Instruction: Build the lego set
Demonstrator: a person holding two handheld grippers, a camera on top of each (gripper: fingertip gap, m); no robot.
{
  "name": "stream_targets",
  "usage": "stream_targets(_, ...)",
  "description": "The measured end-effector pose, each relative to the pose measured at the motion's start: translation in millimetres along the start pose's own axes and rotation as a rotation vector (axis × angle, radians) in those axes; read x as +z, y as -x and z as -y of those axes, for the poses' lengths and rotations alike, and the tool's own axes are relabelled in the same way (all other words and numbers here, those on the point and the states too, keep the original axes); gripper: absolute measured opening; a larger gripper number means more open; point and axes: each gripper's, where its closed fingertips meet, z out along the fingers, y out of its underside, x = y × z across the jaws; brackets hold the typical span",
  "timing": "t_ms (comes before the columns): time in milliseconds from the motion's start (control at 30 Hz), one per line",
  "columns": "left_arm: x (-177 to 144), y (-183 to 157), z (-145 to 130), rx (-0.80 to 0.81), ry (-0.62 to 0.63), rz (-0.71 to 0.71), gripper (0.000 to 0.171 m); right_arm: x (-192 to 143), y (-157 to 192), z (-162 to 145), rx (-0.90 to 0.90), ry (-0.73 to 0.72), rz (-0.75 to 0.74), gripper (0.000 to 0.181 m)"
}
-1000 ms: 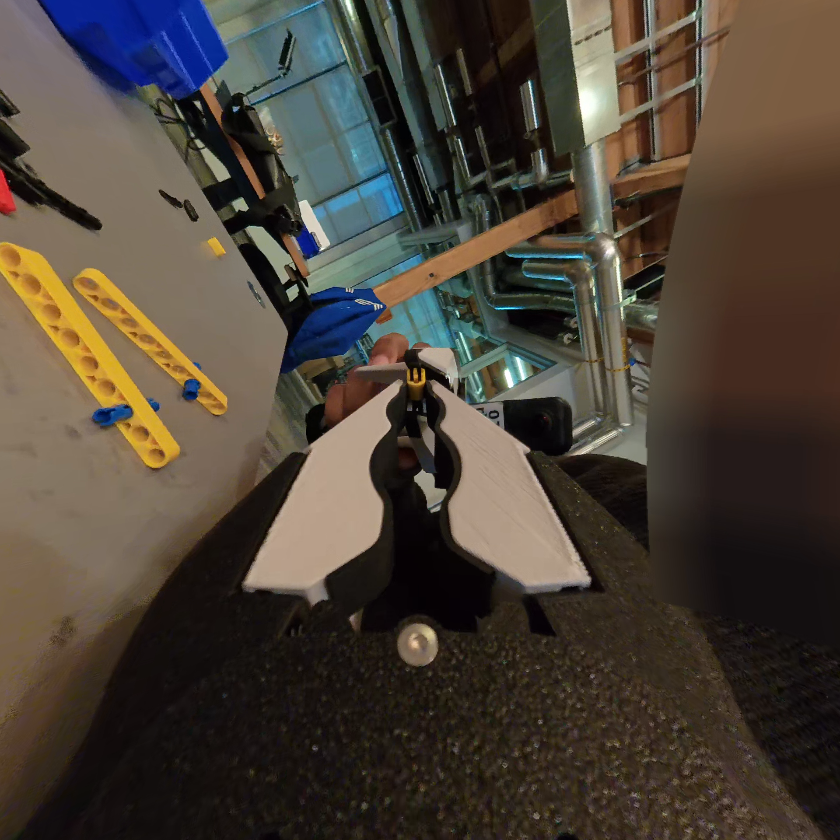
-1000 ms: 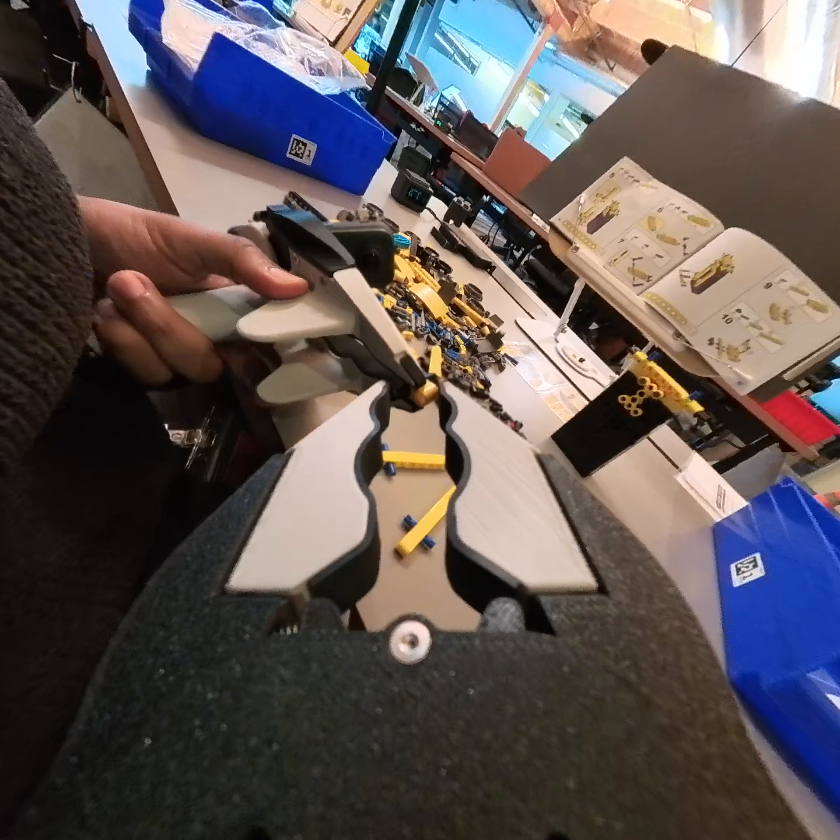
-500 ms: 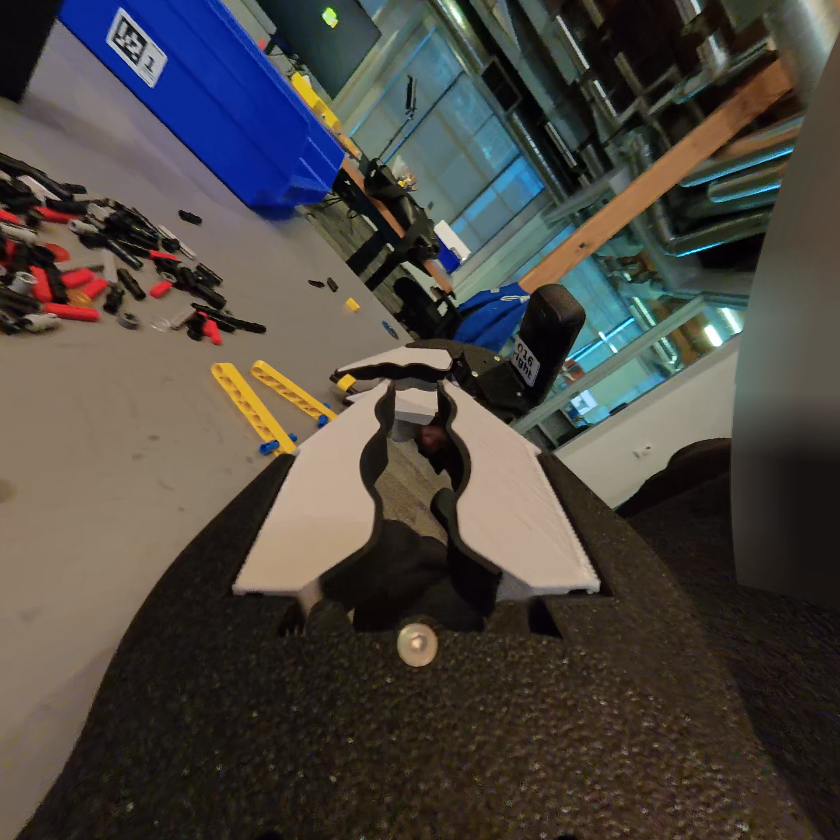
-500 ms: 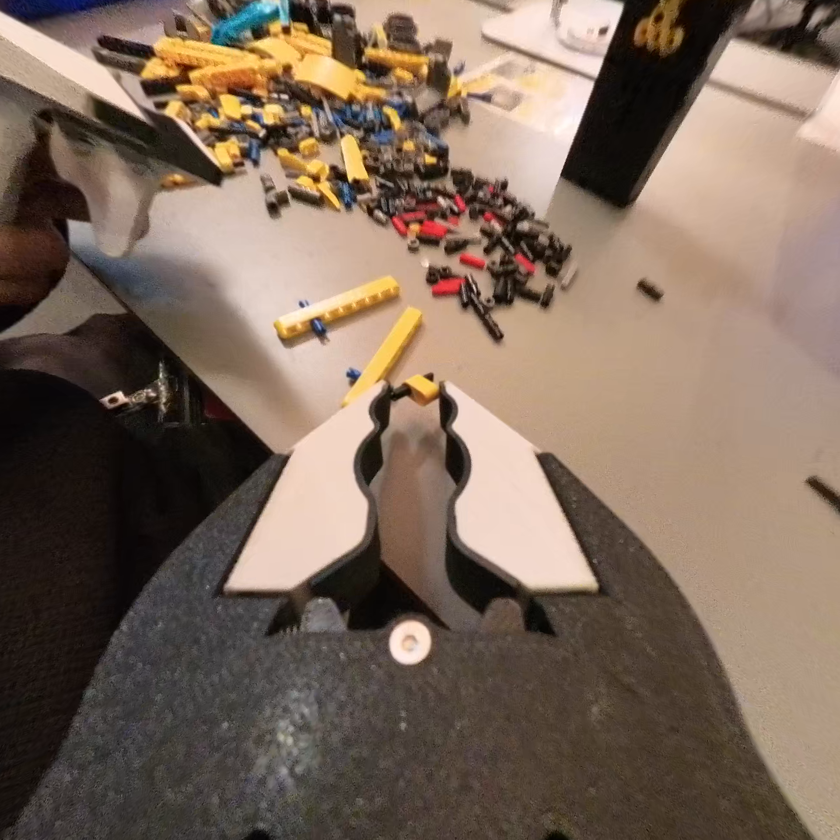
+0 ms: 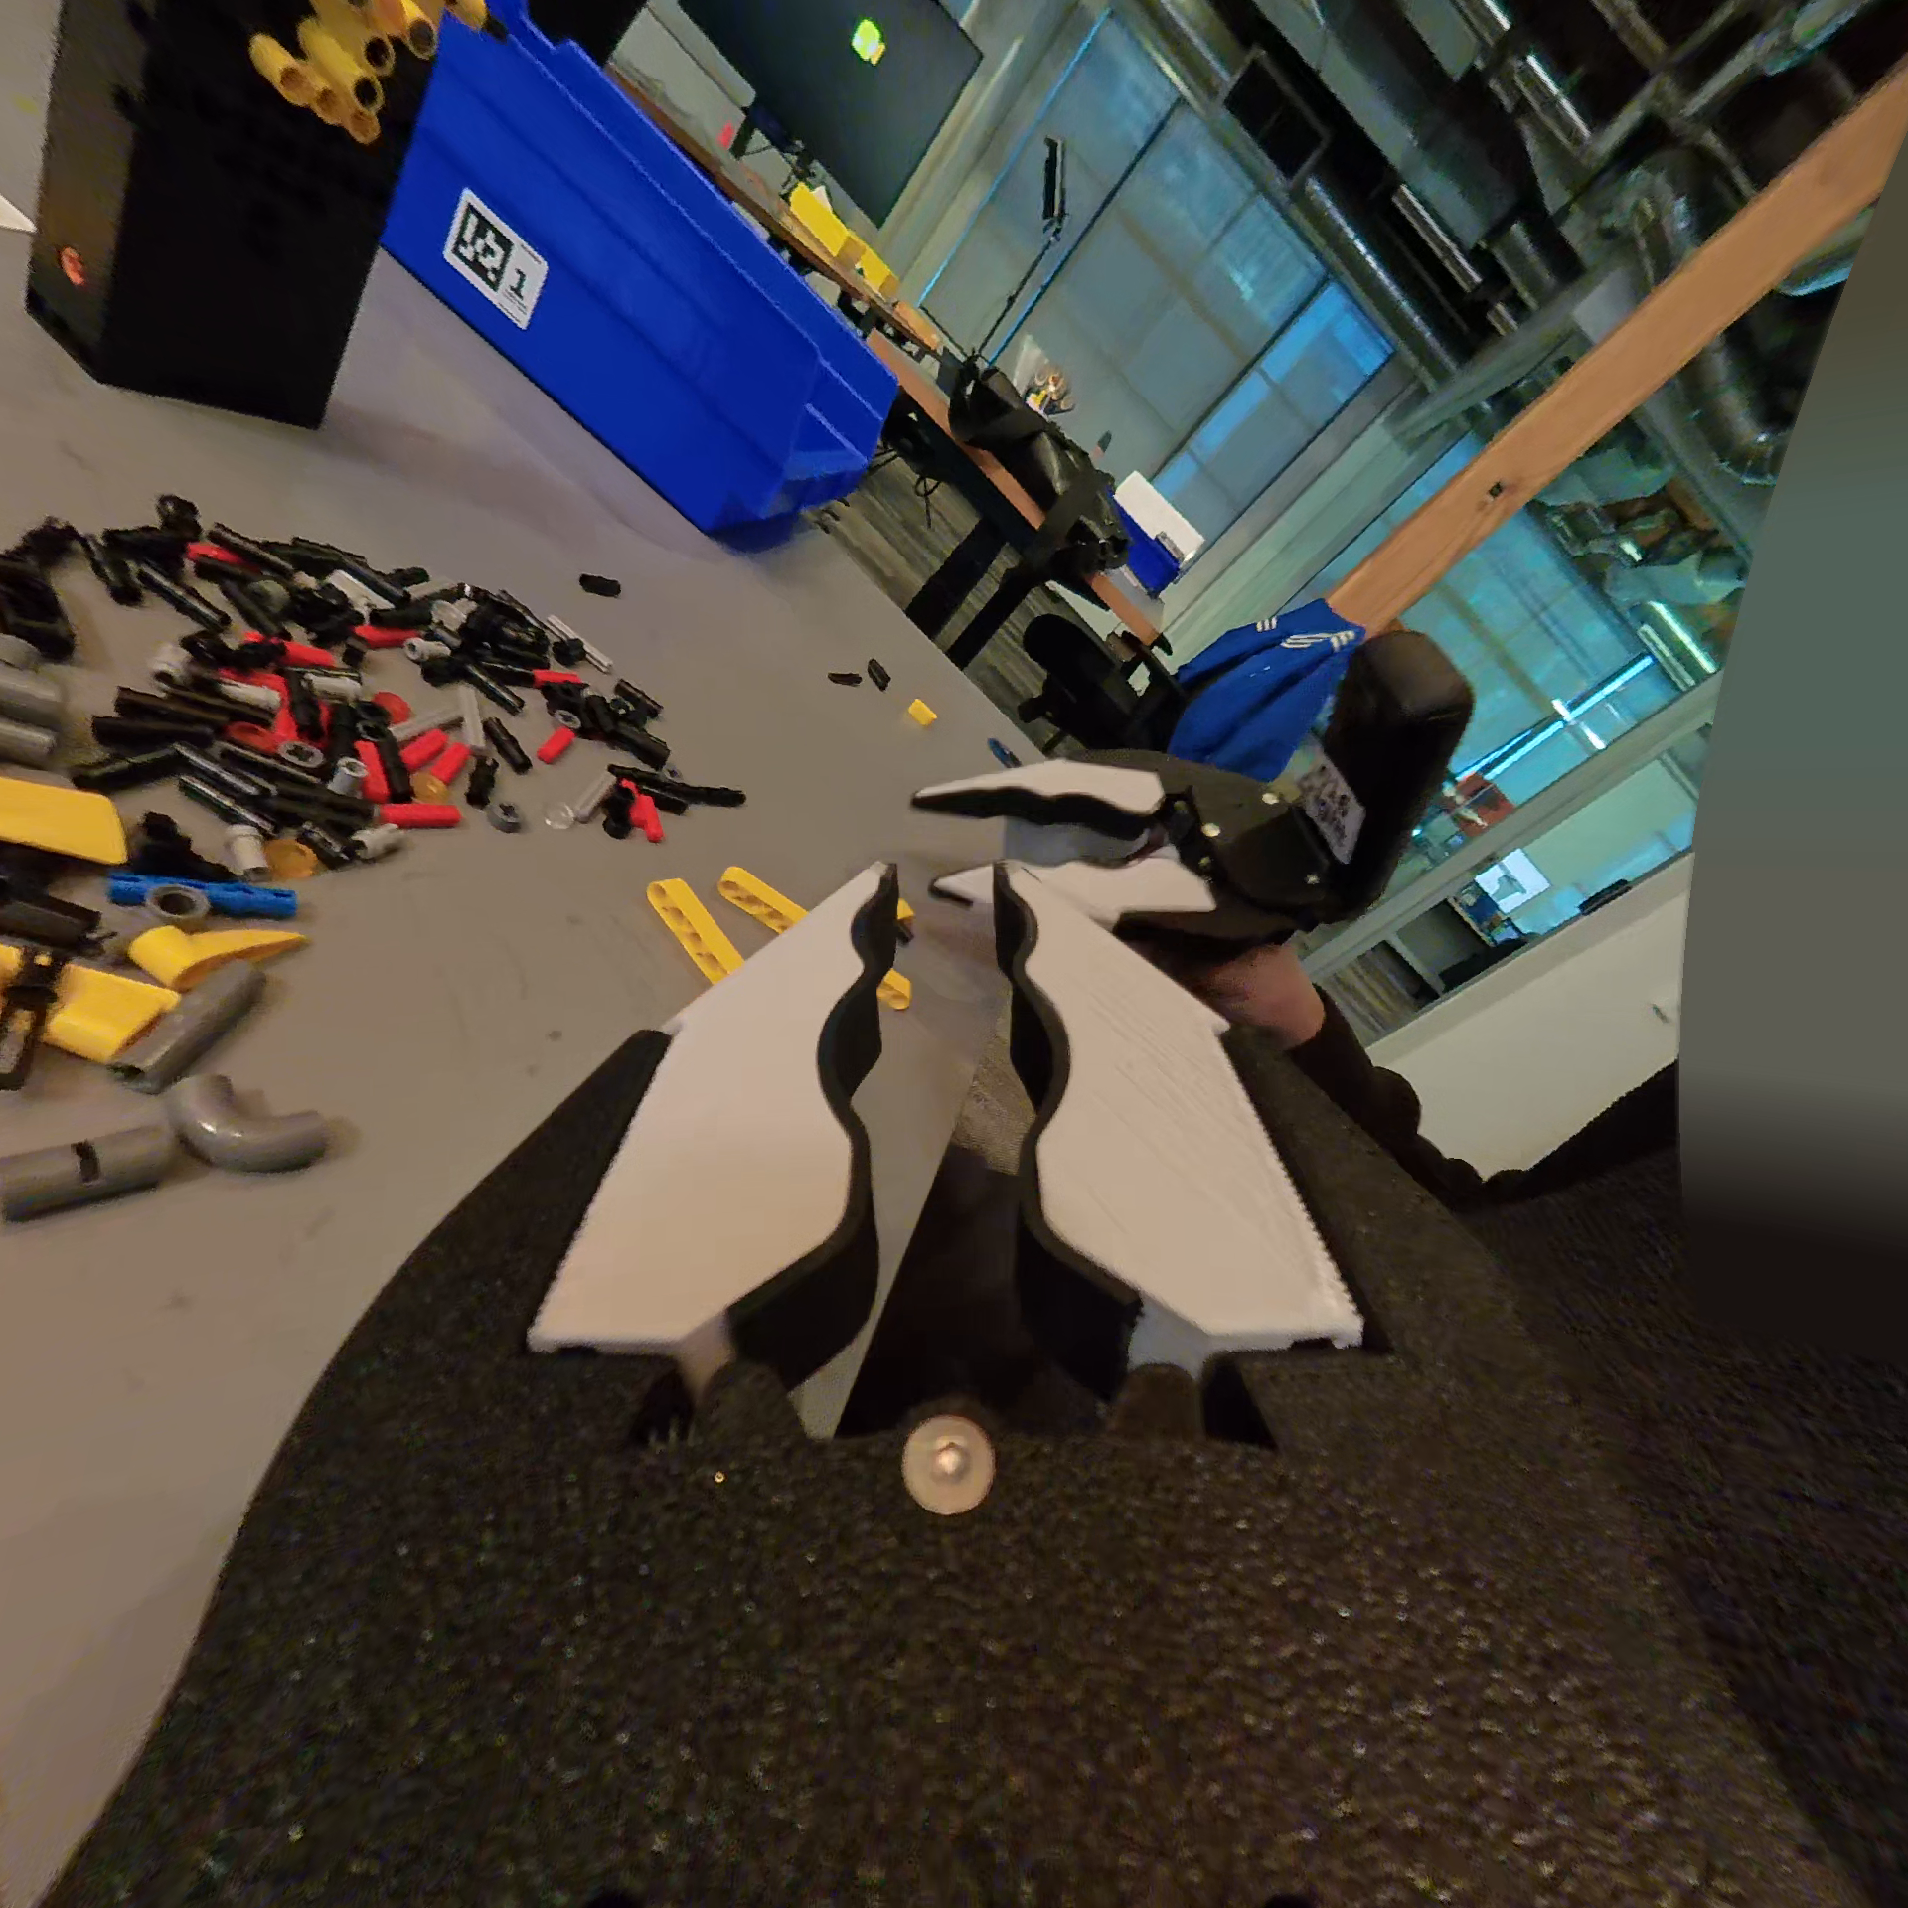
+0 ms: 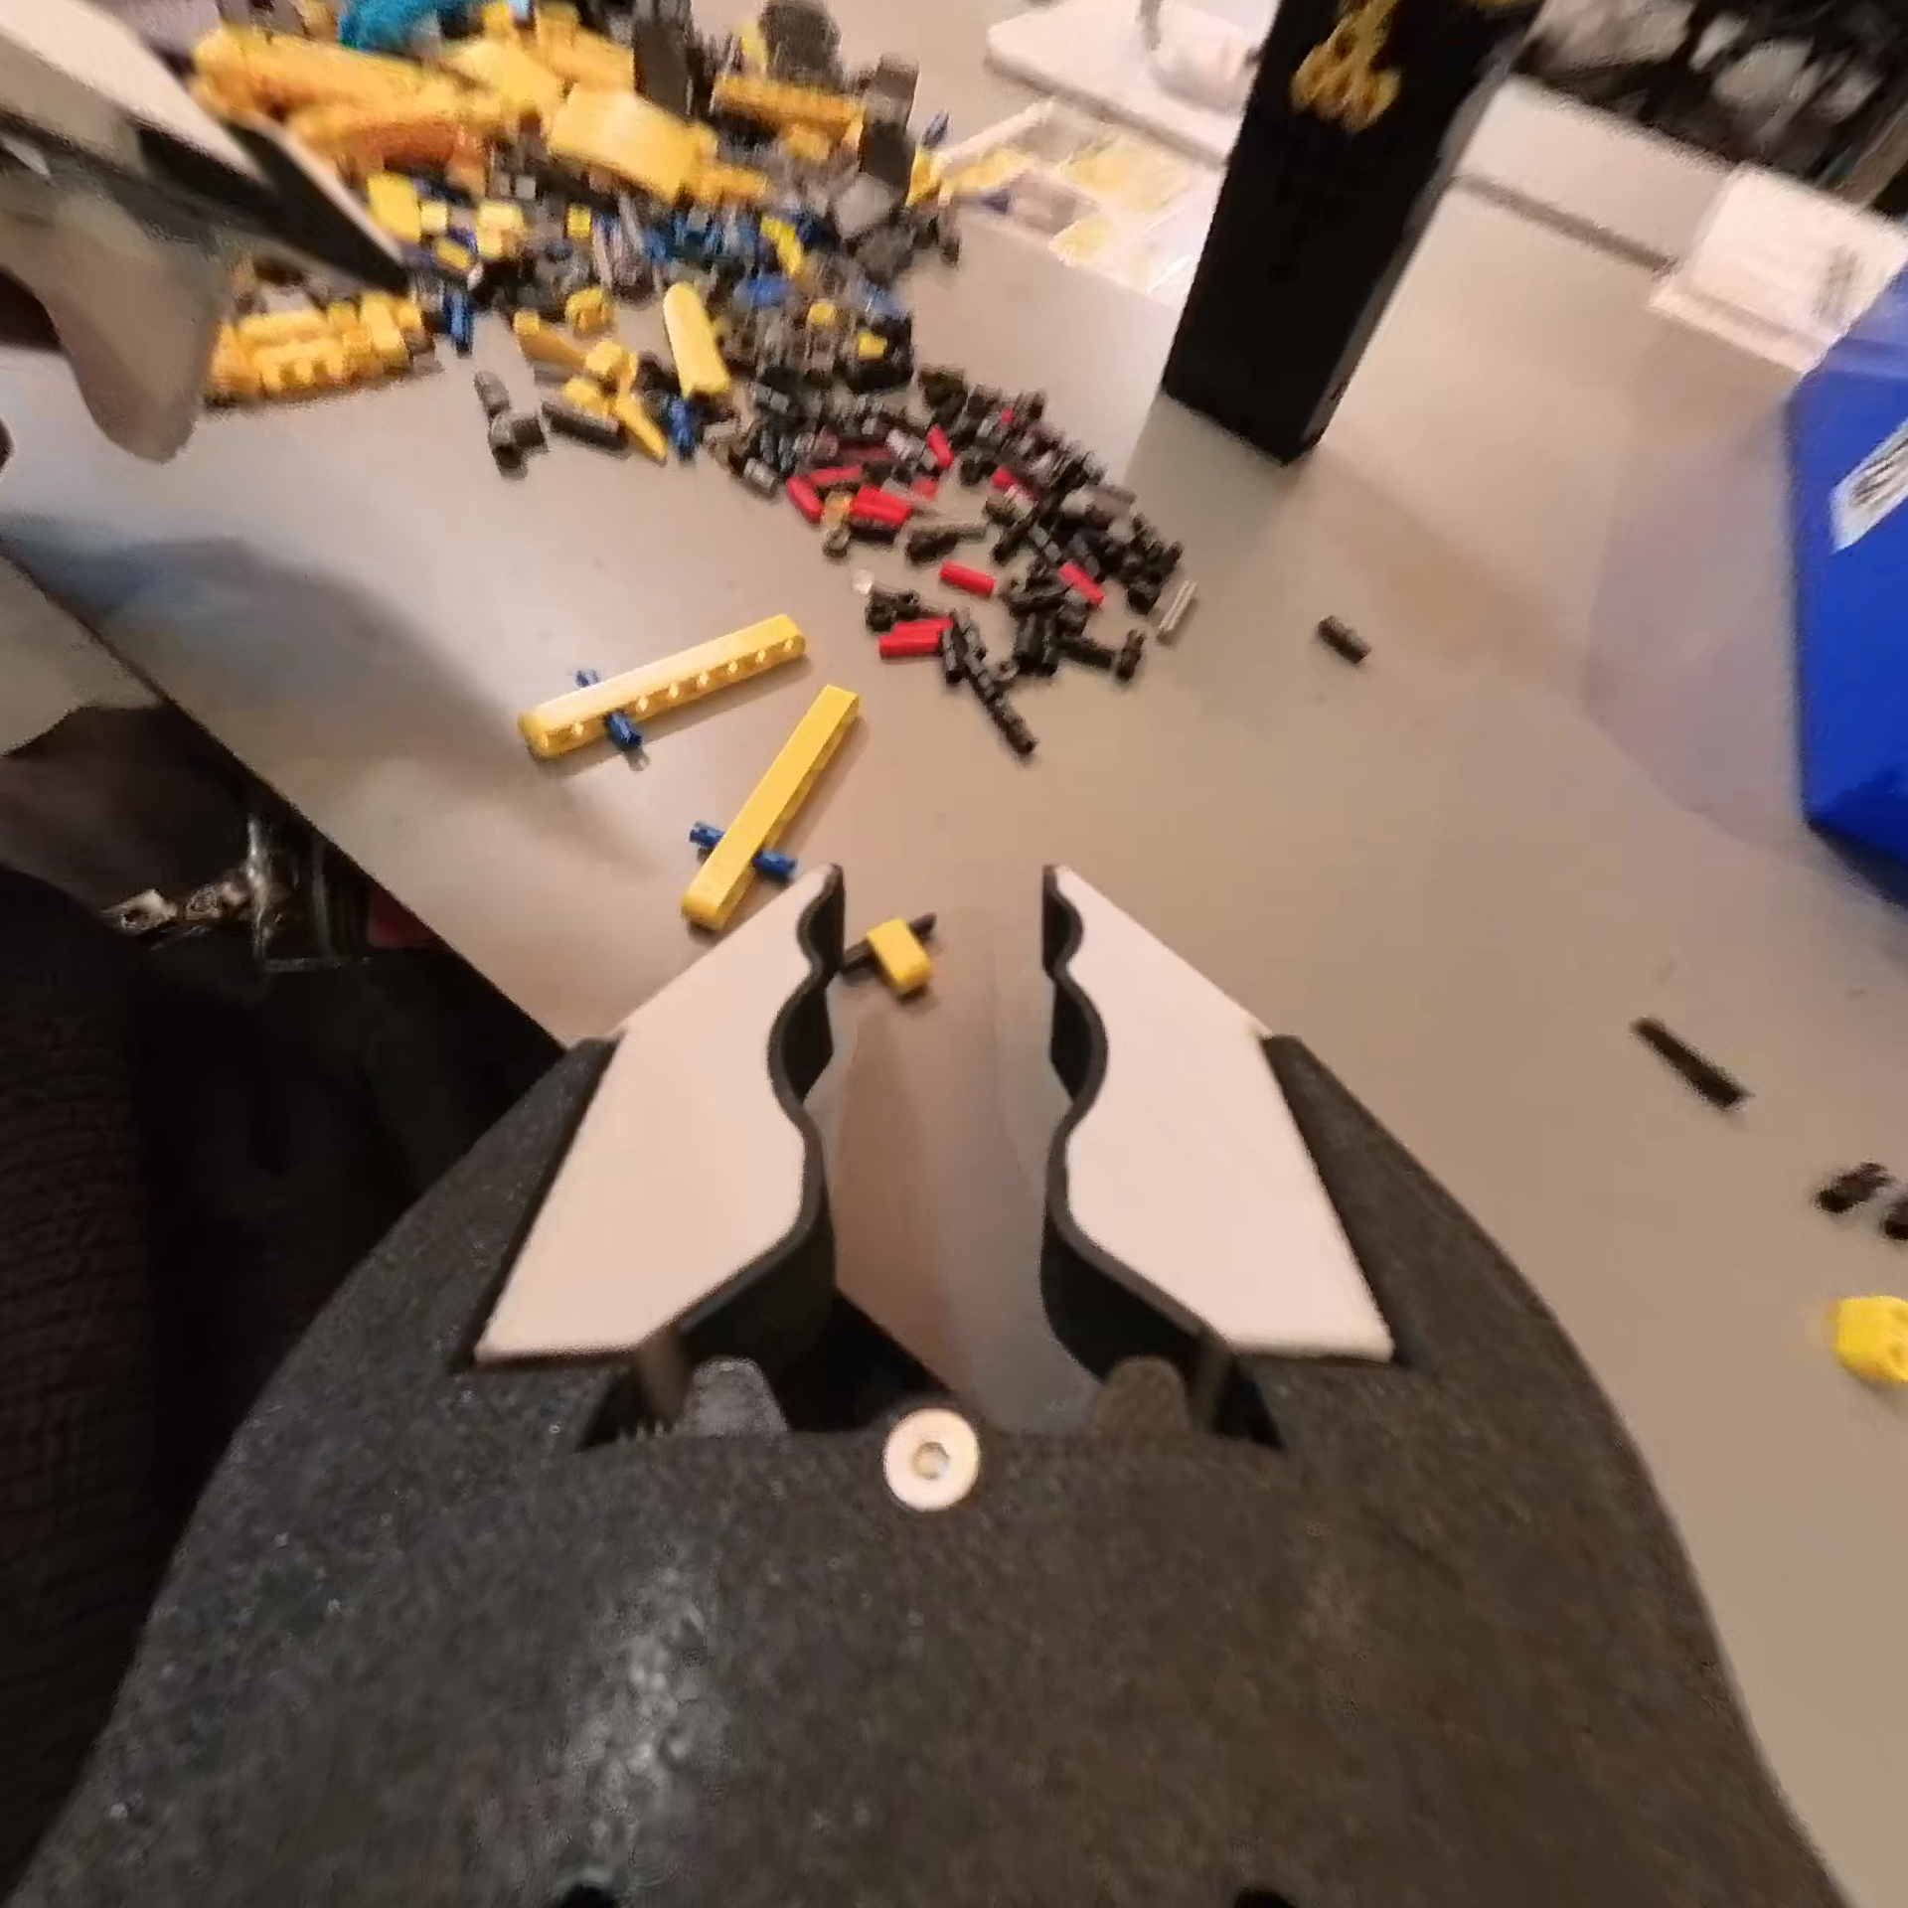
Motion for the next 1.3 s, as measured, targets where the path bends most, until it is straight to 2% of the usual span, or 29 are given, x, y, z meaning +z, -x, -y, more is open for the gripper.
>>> stream_targets(100, -1.4, 5.2, 3.1, 0.047, 0.011, 0.035, 0.018, -14.6, -22.0, 20.1, 0.033, -0.119, -0.063, 0.038)
stream_targets(200, -1.7, 11.2, 6.9, 0.122, 0.036, 0.084, 0.018, -19.3, -43.6, 29.3, 0.069, -0.163, -0.126, 0.038)
stream_targets(300, -1.1, 21.6, 9.4, 0.219, 0.076, 0.163, 0.018, -8.1, -48.4, 26.6, 0.07, -0.128, -0.145, 0.038)
stream_targets(400, -2.5, 38.4, 7.6, 0.307, 0.123, 0.28, 0.019, 9.8, -36.1, 9.7, 0.076, -0.02, -0.104, 0.038)
stream_targets(467, -3.2, 46.4, 4.1, 0.341, 0.145, 0.331, 0.019, 16.6, -36.8, 4.1, 0.06, 0.002, -0.123, 0.038)
stream_targets(633, -2.9, 47.2, 5.4, 0.328, 0.138, 0.326, 0.02, 21.7, -47.4, 5.1, 0.049, 0.001, -0.186, 0.037)
stream_targets(800, -3.3, 53.2, 5.5, 0.287, 0.141, 0.342, 0.02, 27.2, -49.6, 1.4, 0.069, 0.037, -0.182, 0.037)
stream_targets(1067, -4.9, 52.3, 8.2, 0.285, 0.119, 0.341, 0.02, 25.3, -60.1, 1.0, 0.175, 0.02, -0.195, 0.032)
stream_targets(1300, -6.8, 52.2, 11.0, 0.255, 0.097, 0.324, 0.02, 31.4, -60.8, -9.4, 0.168, 0.107, -0.201, 0.033)
